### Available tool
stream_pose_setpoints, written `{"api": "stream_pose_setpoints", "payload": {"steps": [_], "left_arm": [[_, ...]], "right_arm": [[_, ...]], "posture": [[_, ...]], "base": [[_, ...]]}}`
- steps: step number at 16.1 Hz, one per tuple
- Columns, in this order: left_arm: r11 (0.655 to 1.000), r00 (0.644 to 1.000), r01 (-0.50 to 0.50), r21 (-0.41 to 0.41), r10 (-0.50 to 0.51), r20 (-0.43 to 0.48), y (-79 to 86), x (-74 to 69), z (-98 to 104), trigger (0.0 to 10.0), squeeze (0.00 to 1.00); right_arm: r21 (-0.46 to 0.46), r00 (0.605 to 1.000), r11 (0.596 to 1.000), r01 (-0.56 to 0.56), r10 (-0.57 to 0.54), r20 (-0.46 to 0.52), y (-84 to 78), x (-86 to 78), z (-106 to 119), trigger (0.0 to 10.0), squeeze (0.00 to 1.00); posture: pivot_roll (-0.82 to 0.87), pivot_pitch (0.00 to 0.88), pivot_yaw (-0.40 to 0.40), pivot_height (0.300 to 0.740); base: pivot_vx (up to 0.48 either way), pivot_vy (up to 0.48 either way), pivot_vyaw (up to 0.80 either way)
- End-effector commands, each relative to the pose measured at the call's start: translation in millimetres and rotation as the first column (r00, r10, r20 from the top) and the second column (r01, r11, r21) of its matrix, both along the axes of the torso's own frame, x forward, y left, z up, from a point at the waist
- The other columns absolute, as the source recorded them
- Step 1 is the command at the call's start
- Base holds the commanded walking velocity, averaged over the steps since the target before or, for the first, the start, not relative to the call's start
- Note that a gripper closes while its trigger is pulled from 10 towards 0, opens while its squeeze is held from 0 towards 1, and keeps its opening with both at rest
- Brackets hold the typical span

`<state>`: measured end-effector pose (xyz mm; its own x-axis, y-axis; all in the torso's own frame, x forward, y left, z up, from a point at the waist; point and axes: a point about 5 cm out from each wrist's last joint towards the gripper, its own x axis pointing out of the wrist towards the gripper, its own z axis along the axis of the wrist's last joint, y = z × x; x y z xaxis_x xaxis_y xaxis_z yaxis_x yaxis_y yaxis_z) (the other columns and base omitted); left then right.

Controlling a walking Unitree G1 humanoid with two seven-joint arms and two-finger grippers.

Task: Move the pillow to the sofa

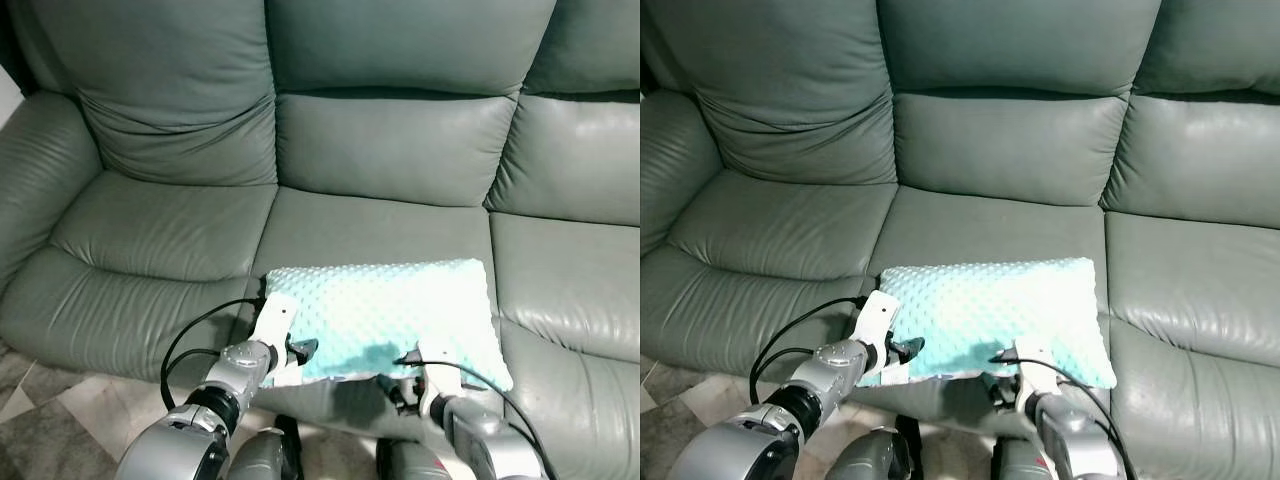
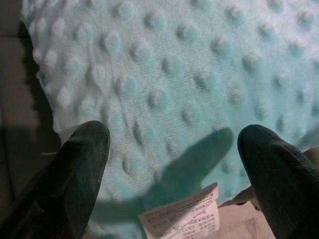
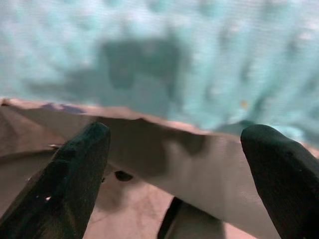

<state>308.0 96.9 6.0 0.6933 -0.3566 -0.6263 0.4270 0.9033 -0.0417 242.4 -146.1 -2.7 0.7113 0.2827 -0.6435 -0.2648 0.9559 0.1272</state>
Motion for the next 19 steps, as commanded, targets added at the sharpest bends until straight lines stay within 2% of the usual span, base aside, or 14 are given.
{"api": "stream_pose_setpoints", "payload": {"steps": [1,3,5,8,9,11,13,16,19], "left_arm": [[1.0,0.999,-0.015,0.021,0.016,-0.039,5.6,-6.7,-8.3,10.0,0.0],[1.0,0.997,0.014,-0.018,-0.016,-0.078,1.6,-8.2,-8.5,10.0,0.0],[0.997,0.988,0.074,-0.021,-0.076,-0.136,-3.4,-16.4,-15.0,10.0,0.0],[0.981,0.951,0.187,-0.061,-0.196,-0.238,-15.7,-38.9,-30.3,10.0,0.0],[0.97,0.924,0.239,-0.053,-0.244,-0.294,-17.6,-53.6,-41.0,10.0,0.0],[0.968,0.912,0.249,-0.04,-0.248,-0.326,-16.6,-64.2,-49.0,10.0,0.0],[0.975,0.923,0.219,-0.019,-0.214,-0.321,-14.8,-68.8,-53.7,10.0,0.0],[0.999,0.968,0.042,-0.005,-0.042,-0.247,-9.4,-60.8,-51.5,10.0,0.0],[0.999,0.975,-0.026,0.029,0.032,-0.222,-4.4,-58.0,-51.2,10.0,0.0]], "right_arm": [[0.026,0.999,0.999,-0.042,0.042,-0.019,10.6,-8.5,-2.9,10.0,0.0],[0.033,0.999,0.999,-0.021,0.022,-0.024,5.9,-9.0,-1.0,10.0,0.0],[0.03,1.0,0.999,-0.011,0.012,-0.026,4.4,-7.0,2.6,10.0,0.0],[0.03,1.0,0.999,-0.014,0.013,0.024,11.9,1.5,24.0,10.0,0.0],[0.023,0.996,1.0,-0.019,0.017,0.086,15.9,10.6,40.1,10.0,0.0],[0.02,0.991,1.0,-0.021,0.018,0.134,18.6,18.4,51.5,10.0,0.0],[0.023,0.986,1.0,-0.015,0.011,0.165,19.9,23.9,59.8,10.0,0.0],[0.025,0.98,1.0,0.001,-0.006,0.201,17.3,26.0,70.3,10.0,0.0],[0.012,0.98,1.0,0.016,-0.018,0.198,12.6,23.5,74.1,10.0,0.0]], "posture": [[-0.09,0.282,0.119,0.74],[-0.09,0.284,0.12,0.74],[-0.09,0.282,0.121,0.74],[-0.09,0.286,0.122,0.74],[-0.09,0.285,0.124,0.74],[-0.09,0.285,0.124,0.74],[-0.1,0.285,0.126,0.74],[-0.14,0.292,0.122,0.74],[-0.15,0.297,0.117,0.74]], "base": [[0.0,0.0,0.0],[0.0,0.0,0.0],[0.0,0.0,0.0],[0.0,0.0,0.0],[0.0,0.0,0.0],[0.0,0.0,0.0],[0.0,0.0,0.0],[0.0,0.0,0.0],[0.0,0.0,0.0]]}}
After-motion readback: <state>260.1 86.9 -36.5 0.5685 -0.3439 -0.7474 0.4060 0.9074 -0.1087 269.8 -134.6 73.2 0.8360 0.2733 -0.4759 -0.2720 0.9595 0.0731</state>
